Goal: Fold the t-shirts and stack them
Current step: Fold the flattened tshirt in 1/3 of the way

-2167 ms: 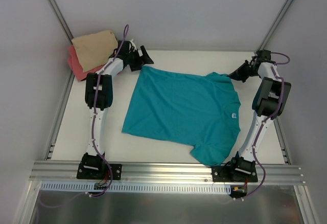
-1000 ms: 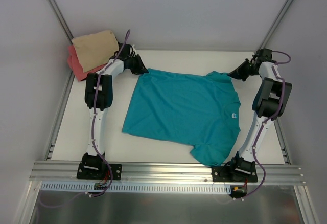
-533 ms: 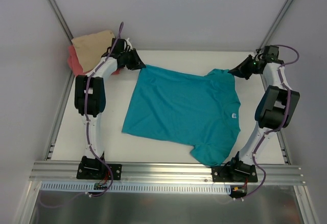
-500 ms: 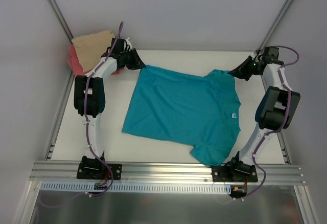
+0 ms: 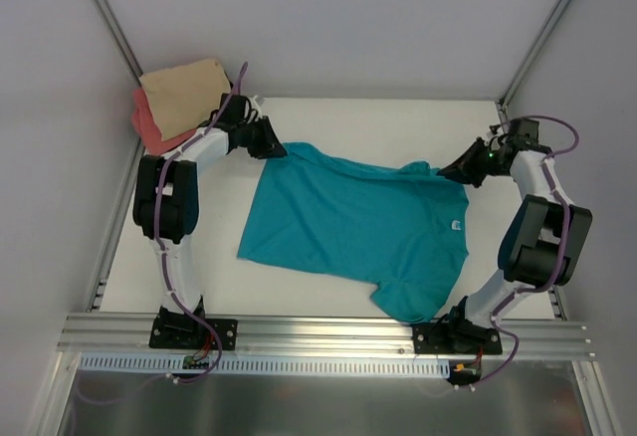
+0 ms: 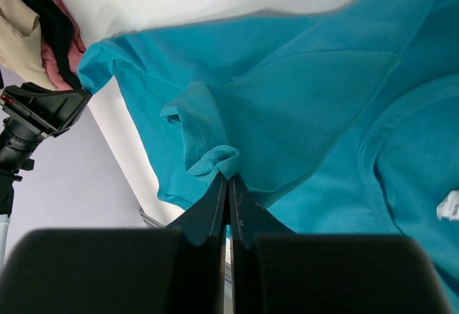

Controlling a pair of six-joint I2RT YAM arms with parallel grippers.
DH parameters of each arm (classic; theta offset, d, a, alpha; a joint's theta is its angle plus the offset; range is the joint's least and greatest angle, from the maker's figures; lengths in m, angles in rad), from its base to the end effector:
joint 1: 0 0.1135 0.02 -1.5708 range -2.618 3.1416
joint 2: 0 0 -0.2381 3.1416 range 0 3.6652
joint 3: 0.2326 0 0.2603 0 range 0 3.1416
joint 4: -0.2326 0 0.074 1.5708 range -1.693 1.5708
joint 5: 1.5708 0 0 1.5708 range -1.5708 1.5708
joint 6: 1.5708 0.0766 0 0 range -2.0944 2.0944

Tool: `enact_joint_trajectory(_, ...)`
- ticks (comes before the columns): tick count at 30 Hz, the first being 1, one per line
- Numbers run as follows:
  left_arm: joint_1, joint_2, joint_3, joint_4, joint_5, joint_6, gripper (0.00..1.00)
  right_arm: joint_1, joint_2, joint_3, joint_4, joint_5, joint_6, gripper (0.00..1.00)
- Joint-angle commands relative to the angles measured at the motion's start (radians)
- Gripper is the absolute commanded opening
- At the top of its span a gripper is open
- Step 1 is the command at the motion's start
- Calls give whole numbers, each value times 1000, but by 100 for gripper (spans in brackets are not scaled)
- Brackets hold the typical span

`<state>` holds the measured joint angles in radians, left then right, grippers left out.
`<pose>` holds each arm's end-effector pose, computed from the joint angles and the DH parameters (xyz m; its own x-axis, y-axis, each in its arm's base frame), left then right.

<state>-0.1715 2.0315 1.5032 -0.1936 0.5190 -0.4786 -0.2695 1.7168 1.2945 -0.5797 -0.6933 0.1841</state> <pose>0.4668 -0.1194 0.1581 -0.8151 -0.2647 -0.5153 0.1573 0.7550 -0.6366 0.3811 -0.0545 0.1880 -0.8217 0.3730 -0.4309 0.0238 0.7779 0.6280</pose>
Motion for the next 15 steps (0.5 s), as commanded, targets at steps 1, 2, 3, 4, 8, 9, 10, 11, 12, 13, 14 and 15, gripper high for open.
enact_joint_trajectory(1,-10,-92,-27,37,19,31,17,4,-104,-56,-19,-18,-38,0)
enact_joint_trajectory(2,-10,-96,-31,39,18,32,17,4,-115,-70,-20,-18,-44,0)
enact_joint_trajectory(3,-11,-102,-35,37,18,34,17,4,-124,-96,-25,-18,-48,0)
enact_joint_trajectory(4,-11,-106,-35,36,16,35,17,4,-146,-109,-34,-14,-52,0)
enact_joint_trajectory(8,-11,-119,-37,25,16,43,17,4,-201,-170,-61,3,-86,0)
enact_joint_trajectory(9,-11,-119,-37,23,16,44,17,4,-210,-182,-74,8,-93,1)
enact_joint_trajectory(10,-11,-122,-38,22,16,46,17,4,-221,-202,-83,21,-103,0)
enact_joint_trajectory(11,-11,-125,-37,17,16,49,17,4,-238,-213,-88,26,-118,1)
enact_joint_trajectory(12,-11,-125,-37,14,15,51,17,4,-247,-222,-100,34,-126,0)
enact_joint_trajectory(13,-11,-126,-37,11,15,54,17,4,-255,-242,-104,41,-129,0)
enact_joint_trajectory(14,-11,-126,-37,11,12,55,17,3,-270,-251,-109,46,-135,0)
enact_joint_trajectory(15,-11,-129,-37,8,12,55,17,1,-278,-259,-118,57,-143,1)
